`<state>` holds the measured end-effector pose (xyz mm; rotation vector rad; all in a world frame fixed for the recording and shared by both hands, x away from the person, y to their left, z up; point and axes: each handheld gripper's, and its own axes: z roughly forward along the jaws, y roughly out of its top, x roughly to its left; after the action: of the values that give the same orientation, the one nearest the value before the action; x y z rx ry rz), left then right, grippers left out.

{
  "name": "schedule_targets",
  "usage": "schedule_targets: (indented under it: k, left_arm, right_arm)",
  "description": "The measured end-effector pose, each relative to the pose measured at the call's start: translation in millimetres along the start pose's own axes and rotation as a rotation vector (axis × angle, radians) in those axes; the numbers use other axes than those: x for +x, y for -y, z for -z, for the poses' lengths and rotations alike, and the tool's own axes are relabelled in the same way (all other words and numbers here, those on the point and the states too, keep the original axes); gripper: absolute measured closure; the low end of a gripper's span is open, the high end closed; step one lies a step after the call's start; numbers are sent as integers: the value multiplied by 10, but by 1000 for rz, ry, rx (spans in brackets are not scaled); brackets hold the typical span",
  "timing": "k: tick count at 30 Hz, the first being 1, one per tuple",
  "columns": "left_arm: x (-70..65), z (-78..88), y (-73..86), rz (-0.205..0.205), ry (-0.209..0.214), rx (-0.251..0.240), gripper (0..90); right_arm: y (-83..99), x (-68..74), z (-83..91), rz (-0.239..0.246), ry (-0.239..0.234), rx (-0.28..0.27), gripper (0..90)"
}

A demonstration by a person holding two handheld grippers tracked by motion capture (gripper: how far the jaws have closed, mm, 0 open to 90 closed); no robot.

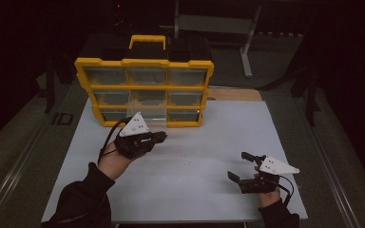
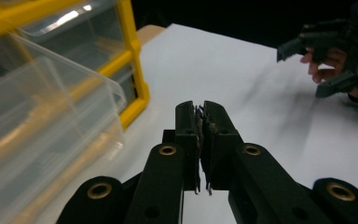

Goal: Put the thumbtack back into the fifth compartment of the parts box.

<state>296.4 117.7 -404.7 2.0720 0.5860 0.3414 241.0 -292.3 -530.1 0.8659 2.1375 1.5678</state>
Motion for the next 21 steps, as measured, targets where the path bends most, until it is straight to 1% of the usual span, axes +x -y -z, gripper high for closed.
schedule_targets:
  k: [3,11,13,14,17,18,20,21]
  left_arm:
    - [49,49,-45,8,-8,-14,847]
    - [185,195,-190,8,-48,-41,847]
    - [226,230,-218,14,-58,-50,847]
    - [243,245,-231,13,-68,-50,847]
    - [279,273,-254,17,-75,-54,847]
    - [307,295,-276,14,-89,-53,847]
    - [323,306,-285,14,-92,-51,847]
    - [344,314,-295,15,-102,-51,847]
  right_arm:
    - [1,1,-2,-1,0,-2,89]
    - [2,1,-5,0,-2,0,89]
    - [2,2,-7,-1,0,2,89]
    - [3,2,-6,-2,-2,1,89]
    - [4,1,-6,-1,-3,1,89]
    - [3,0,-6,-2,-3,0,88]
    - [3,1,-7,-1,-1,1,89]
    - [3,1,-7,-2,-1,1,89]
